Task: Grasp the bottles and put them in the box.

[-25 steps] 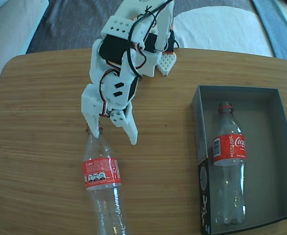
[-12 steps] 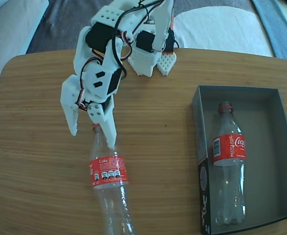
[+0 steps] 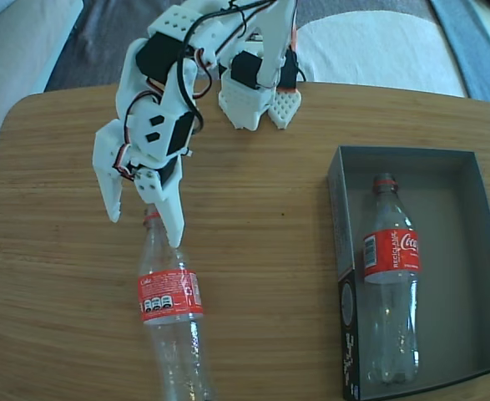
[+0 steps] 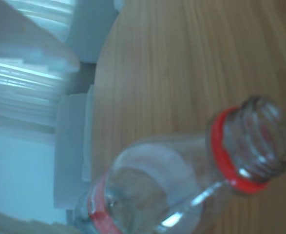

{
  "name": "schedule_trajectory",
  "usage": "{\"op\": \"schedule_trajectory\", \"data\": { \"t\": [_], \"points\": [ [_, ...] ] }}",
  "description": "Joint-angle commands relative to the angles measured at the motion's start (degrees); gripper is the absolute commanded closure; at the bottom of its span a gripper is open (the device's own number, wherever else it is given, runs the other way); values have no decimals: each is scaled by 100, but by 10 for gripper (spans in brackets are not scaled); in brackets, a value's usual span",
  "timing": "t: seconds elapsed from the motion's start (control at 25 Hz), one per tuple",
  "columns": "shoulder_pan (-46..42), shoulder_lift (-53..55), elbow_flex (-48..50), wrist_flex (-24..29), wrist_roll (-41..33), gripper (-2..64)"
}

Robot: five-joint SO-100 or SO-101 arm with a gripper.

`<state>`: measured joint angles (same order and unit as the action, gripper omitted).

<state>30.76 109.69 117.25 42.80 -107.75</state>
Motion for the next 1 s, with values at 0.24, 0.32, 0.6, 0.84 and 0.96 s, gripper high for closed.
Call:
{"op": "schedule_trajectory", "data": {
  "t": [0.24,0.32,0.6,0.84,0.96],
  "points": [
    [554,141,-79,527,-826,205],
    [686,132,-44,642,-1081,205],
    [378,132,70,580,-1134,201],
    [88,44,70,563,-1195,199],
    [79,35,70,563,-1811,199]
  ]
}}
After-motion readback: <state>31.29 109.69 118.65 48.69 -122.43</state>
